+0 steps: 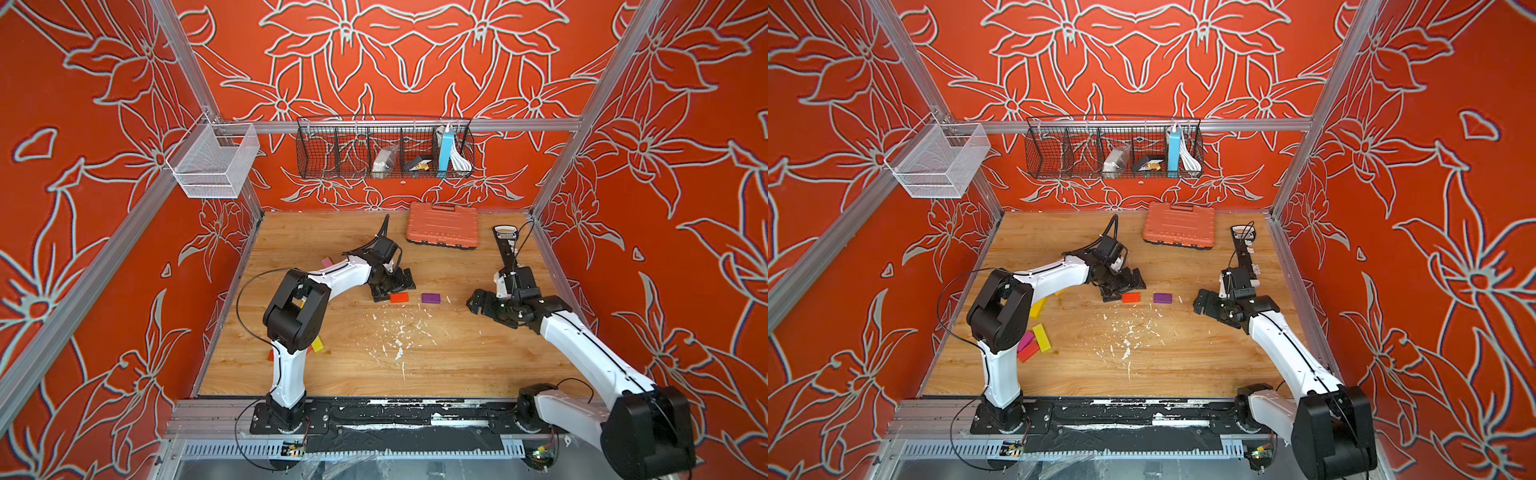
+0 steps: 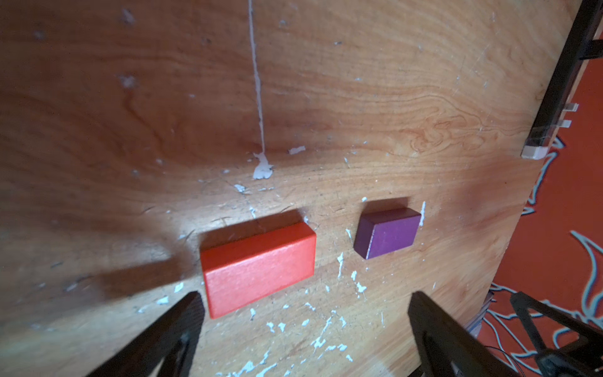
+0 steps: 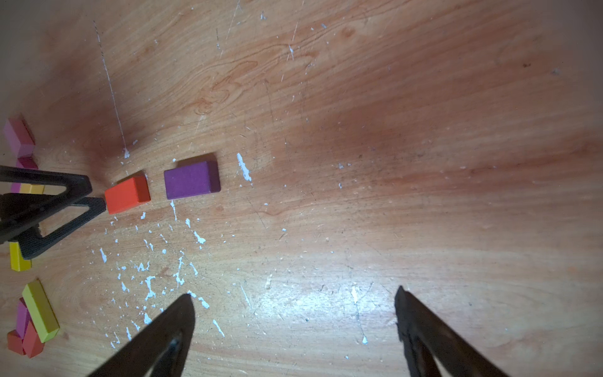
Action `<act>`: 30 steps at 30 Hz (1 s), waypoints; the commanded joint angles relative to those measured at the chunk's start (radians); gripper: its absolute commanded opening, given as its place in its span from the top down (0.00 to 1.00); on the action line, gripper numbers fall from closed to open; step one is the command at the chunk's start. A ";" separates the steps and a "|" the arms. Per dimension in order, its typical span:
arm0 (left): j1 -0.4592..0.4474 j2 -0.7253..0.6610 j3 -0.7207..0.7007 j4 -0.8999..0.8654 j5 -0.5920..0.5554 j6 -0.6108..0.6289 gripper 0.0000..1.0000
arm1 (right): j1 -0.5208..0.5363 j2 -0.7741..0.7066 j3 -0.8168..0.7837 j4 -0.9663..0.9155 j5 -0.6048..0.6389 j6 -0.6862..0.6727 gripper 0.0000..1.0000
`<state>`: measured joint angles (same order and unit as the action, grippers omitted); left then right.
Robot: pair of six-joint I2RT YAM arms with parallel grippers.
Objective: Assemble the letter c with building blocks
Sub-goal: Assemble the building block at the center of the board.
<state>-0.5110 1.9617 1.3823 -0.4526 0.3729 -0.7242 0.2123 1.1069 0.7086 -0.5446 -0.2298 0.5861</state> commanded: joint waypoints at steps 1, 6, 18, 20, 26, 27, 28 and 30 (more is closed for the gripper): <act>-0.012 0.026 0.033 -0.010 0.014 -0.007 0.02 | -0.001 -0.007 0.012 0.000 -0.003 0.006 0.02; -0.024 0.045 0.058 -0.015 0.014 -0.014 0.02 | -0.002 -0.009 0.012 -0.002 -0.001 0.004 0.02; -0.046 0.072 0.099 -0.023 0.017 -0.023 0.02 | -0.003 -0.008 0.011 -0.002 0.000 0.003 0.02; -0.049 0.079 0.108 -0.025 0.019 -0.023 0.02 | -0.003 -0.009 0.011 -0.002 0.000 0.003 0.02; -0.055 0.096 0.136 -0.036 0.021 -0.023 0.02 | -0.004 -0.009 0.012 -0.003 0.001 -0.001 0.02; -0.055 0.096 0.138 -0.042 0.017 -0.023 0.02 | -0.003 -0.008 0.012 -0.003 0.001 -0.001 0.02; -0.056 0.090 0.136 -0.042 0.008 -0.021 0.02 | -0.003 -0.006 0.012 -0.003 0.002 -0.002 0.02; -0.054 0.072 0.122 -0.040 -0.007 -0.017 0.02 | -0.004 -0.005 0.012 -0.002 0.000 -0.002 0.02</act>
<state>-0.5594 2.0377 1.5005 -0.4675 0.3843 -0.7410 0.2119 1.1061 0.7086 -0.5449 -0.2298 0.5858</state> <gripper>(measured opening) 0.984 0.980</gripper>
